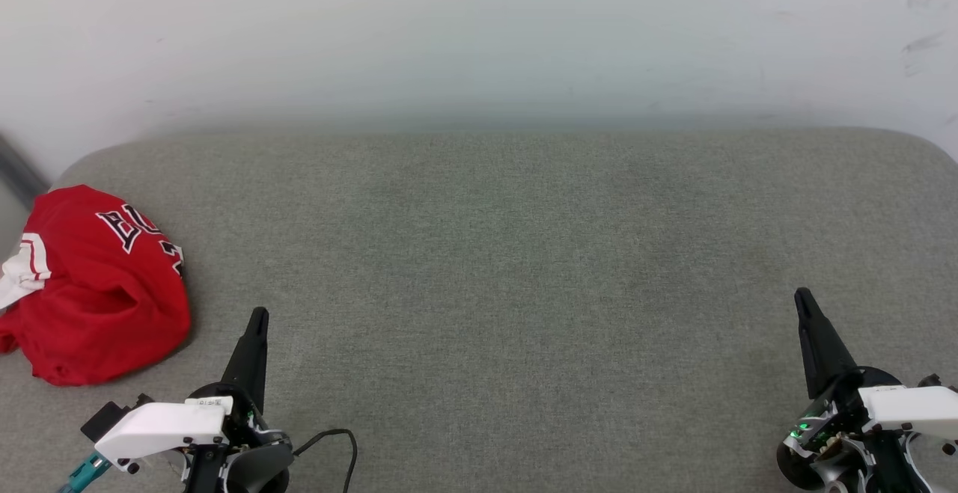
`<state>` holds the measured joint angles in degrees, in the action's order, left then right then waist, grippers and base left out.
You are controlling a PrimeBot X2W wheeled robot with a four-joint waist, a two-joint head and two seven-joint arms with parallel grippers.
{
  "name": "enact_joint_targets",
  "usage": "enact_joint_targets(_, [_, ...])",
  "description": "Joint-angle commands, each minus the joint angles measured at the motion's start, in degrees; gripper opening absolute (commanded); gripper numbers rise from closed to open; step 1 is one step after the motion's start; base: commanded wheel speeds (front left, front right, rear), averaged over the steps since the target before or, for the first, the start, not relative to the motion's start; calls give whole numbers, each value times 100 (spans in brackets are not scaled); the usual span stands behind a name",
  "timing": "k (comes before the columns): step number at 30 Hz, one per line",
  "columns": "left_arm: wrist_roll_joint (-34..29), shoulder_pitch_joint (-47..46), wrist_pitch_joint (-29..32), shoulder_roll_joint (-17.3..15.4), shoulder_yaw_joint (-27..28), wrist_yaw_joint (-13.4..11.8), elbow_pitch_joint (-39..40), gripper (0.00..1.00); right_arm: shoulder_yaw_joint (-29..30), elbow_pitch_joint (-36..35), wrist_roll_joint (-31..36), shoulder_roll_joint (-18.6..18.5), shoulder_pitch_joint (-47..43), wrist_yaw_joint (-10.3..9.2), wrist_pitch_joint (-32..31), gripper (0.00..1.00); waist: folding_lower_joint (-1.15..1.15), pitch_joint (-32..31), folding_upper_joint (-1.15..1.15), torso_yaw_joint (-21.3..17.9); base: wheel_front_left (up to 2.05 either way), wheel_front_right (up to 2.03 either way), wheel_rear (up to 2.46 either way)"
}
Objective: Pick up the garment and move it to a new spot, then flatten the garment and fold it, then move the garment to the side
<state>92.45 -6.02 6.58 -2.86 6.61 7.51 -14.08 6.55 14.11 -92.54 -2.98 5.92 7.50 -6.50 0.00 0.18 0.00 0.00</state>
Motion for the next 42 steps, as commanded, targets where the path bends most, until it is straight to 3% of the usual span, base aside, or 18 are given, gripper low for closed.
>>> enact_joint_targets(1, [-7, -47, 7, 12, 7, 20, 2, 0, -2, 5, 26, 22, 70, -2, 2, 0, 0, 0, 0, 0, 0, 0, 0])
enact_joint_targets(28, [-7, -48, 7, 12, 7, 20, 2, 0, -3, 5, 26, 22, 70, -2, 2, 0, 0, 0, 0, 0, 0, 0, 0])
enact_joint_targets(29, [0, 0, -1, 0, -1, 0, 1, 100, 0, -1, 0, 0, 0, 0, 1, 100, 0, 0, 0, 0, 0, 0, 0])
enact_joint_targets(42, [-206, 39, -337, 4, -330, -1, 148, 100, -206, -194, 294, -12, -133, 0, 333, 100, 0, 2, 0, 14, 0, 0, 0])
